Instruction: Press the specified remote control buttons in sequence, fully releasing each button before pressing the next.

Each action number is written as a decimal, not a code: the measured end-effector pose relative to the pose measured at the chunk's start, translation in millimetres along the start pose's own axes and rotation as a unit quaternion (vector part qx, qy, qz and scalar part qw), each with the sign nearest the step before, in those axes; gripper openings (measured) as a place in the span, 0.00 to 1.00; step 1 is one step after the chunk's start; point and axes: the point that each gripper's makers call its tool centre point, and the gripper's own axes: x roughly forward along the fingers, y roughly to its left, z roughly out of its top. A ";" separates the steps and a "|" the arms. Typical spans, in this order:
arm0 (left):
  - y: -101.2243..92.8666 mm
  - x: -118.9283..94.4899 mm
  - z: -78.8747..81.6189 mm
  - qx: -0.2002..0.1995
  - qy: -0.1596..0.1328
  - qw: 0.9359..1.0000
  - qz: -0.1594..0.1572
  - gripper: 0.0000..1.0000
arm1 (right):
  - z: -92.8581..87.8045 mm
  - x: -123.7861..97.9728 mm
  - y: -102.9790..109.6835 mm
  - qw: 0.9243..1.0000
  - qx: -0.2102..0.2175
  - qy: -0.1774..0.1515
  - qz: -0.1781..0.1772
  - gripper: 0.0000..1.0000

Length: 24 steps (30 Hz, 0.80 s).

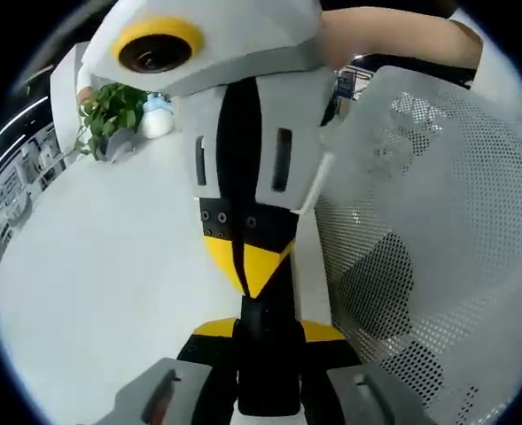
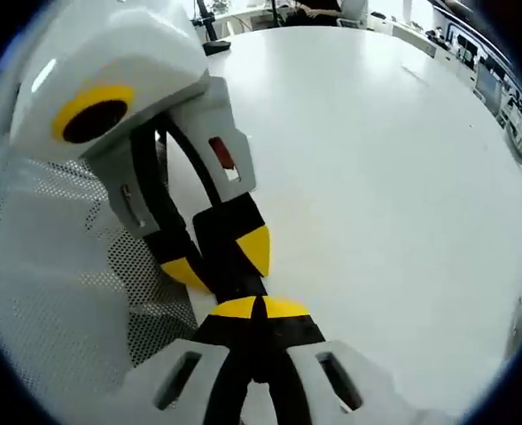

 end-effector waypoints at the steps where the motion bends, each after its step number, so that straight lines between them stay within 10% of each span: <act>1: 0.0 0.0 0.0 0.002 0.000 1.000 0.000 0.25 | 0.1 0.2 -0.3 1.000 0.002 0.004 0.002 0.00; 13: 1.0 -1.4 -1.0 -0.024 -0.037 0.999 -0.004 0.25 | -0.8 3.6 -1.3 0.995 0.033 0.081 0.054 0.00; 24: 2.0 -2.7 0.9 -0.055 -0.079 0.995 -0.001 0.24 | -1.8 1.6 1.7 0.996 -0.003 0.077 0.032 0.00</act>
